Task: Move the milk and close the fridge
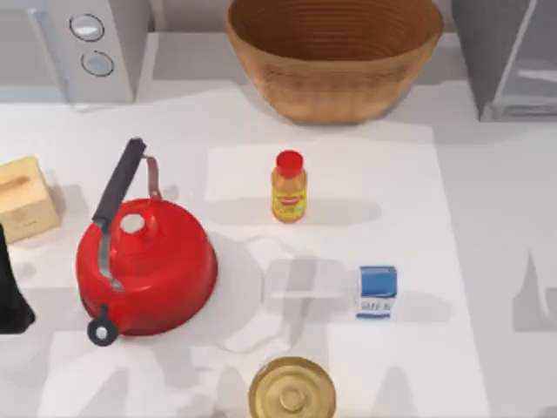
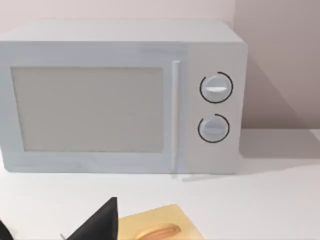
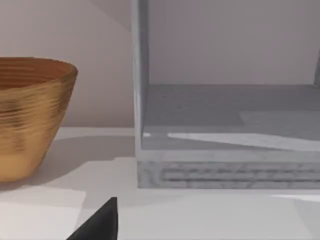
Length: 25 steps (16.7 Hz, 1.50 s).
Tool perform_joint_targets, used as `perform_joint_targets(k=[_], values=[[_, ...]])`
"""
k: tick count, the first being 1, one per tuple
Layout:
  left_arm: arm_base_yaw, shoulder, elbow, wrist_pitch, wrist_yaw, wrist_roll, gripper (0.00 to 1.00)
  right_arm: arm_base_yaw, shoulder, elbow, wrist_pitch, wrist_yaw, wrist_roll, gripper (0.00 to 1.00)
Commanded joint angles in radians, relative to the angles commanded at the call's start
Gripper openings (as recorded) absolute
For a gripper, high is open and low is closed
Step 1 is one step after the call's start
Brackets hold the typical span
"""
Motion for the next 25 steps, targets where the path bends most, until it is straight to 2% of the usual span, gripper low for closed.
perform_joint_targets(k=[3,6,9,15,18,21,25], values=[[0.000,0.000,0.000,0.000,0.000,0.000,1.00,0.012,0.013,0.001,0.013,0.014,0.002,1.00],[0.000,0.000,0.000,0.000,0.000,0.000,1.00,0.104,0.107,0.006,0.103,0.112,0.010,1.00],[0.000,0.000,0.000,0.000,0.000,0.000,1.00,0.287,0.259,0.012,0.250,0.289,0.015,1.00],[0.000,0.000,0.000,0.000,0.000,0.000,1.00,0.738,0.586,0.024,0.568,0.710,0.014,1.00],[0.000,0.000,0.000,0.000,0.000,0.000,1.00,0.866,0.706,0.026,0.678,0.860,0.016,1.00],[0.000,0.000,0.000,0.000,0.000,0.000,1.00,0.921,0.766,0.024,0.728,0.926,0.018,1.00],[0.000,0.000,0.000,0.000,0.000,0.000,1.00,0.920,0.765,0.022,0.727,0.926,0.018,1.00]])
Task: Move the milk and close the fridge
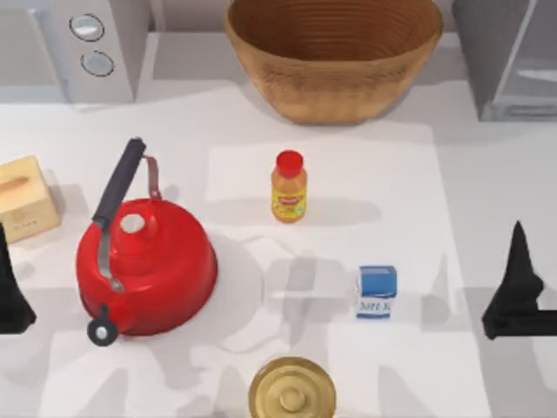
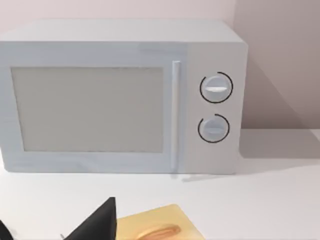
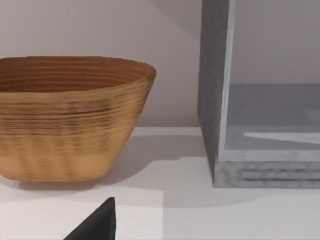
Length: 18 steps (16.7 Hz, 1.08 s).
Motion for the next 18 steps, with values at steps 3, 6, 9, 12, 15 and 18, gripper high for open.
perform_joint_targets(k=[3,6,9,12,15,18], values=[[0.000,0.000,0.000,0.000,0.000,0.000,1.00,0.026,0.033,0.033,-0.020,0.007,0.033,1.00],[0.000,0.000,0.000,0.000,0.000,0.000,1.00,0.070,0.158,0.133,-0.106,0.020,0.150,1.00],[0.000,0.000,0.000,0.000,0.000,0.000,1.00,0.096,0.353,0.220,-0.223,0.019,0.310,1.00],[0.000,0.000,0.000,0.000,0.000,0.000,1.00,0.127,0.499,0.291,-0.312,0.017,0.407,1.00],[0.000,0.000,0.000,0.000,0.000,0.000,1.00,0.165,0.646,0.391,-0.415,0.022,0.550,1.00],[0.000,0.000,0.000,0.000,0.000,0.000,1.00,0.187,0.806,0.497,-0.538,0.014,0.710,1.00]])
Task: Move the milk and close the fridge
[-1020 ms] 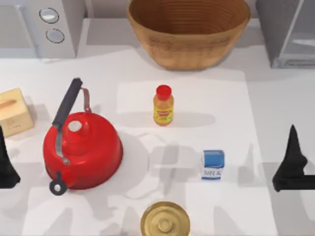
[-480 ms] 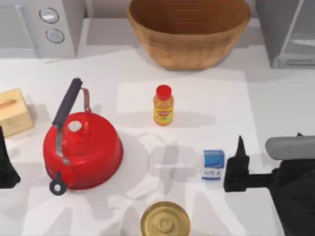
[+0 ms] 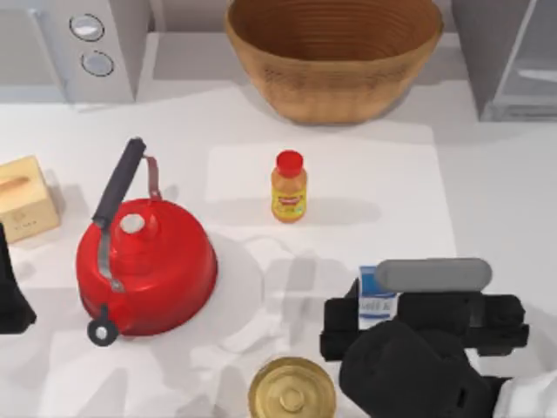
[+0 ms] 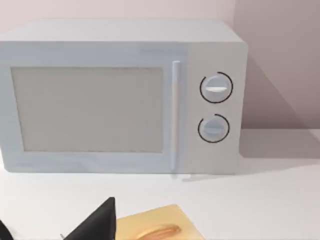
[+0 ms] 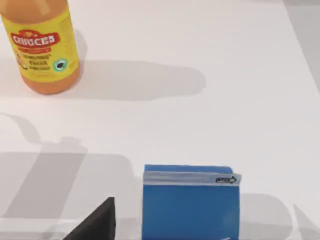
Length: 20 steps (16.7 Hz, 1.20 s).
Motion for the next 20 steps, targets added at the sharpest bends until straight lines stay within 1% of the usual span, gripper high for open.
perform_joint_targets(k=[3,8,11,16,20], values=[[0.000,0.000,0.000,0.000,0.000,0.000,1.00,0.012,0.072,0.079,-0.067,-0.015,0.082,1.00],[0.000,0.000,0.000,0.000,0.000,0.000,1.00,0.008,0.072,0.082,-0.069,-0.015,0.087,1.00],[0.000,0.000,0.000,0.000,0.000,0.000,1.00,-0.013,0.081,0.086,-0.040,-0.030,0.057,1.00],[0.000,0.000,0.000,0.000,0.000,0.000,1.00,-0.083,0.169,0.096,0.100,-0.076,-0.026,1.00],[0.000,0.000,0.000,0.000,0.000,0.000,1.00,-0.102,0.205,0.097,0.150,-0.089,-0.047,1.00]])
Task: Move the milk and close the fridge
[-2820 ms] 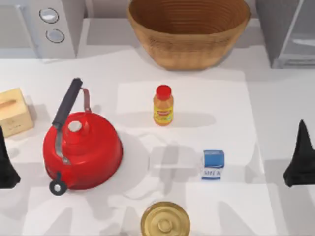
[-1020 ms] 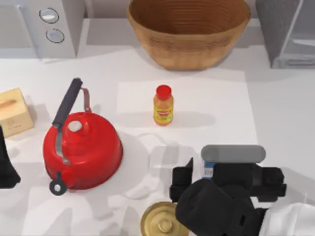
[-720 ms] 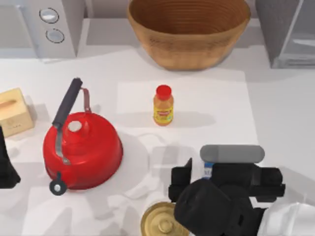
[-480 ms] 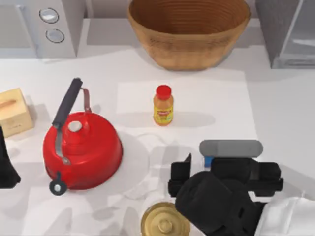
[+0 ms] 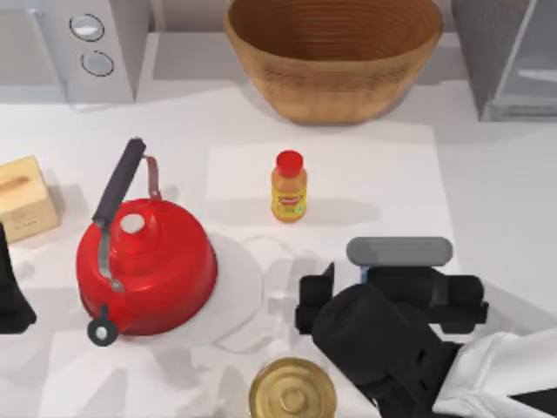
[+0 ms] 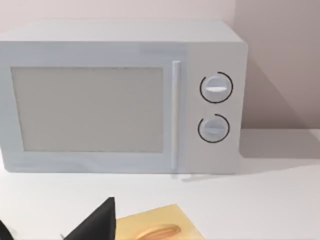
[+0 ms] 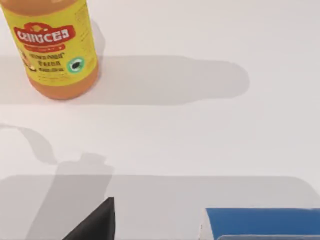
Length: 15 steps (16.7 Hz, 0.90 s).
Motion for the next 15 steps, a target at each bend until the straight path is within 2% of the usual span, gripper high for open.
perform_joint_targets(k=[2,15], values=[[0.000,0.000,0.000,0.000,0.000,0.000,1.00,0.000,0.000,0.000,0.000,0.000,0.000,1.00],[0.000,0.000,0.000,0.000,0.000,0.000,1.00,0.000,0.000,0.000,0.000,0.000,0.000,0.02]])
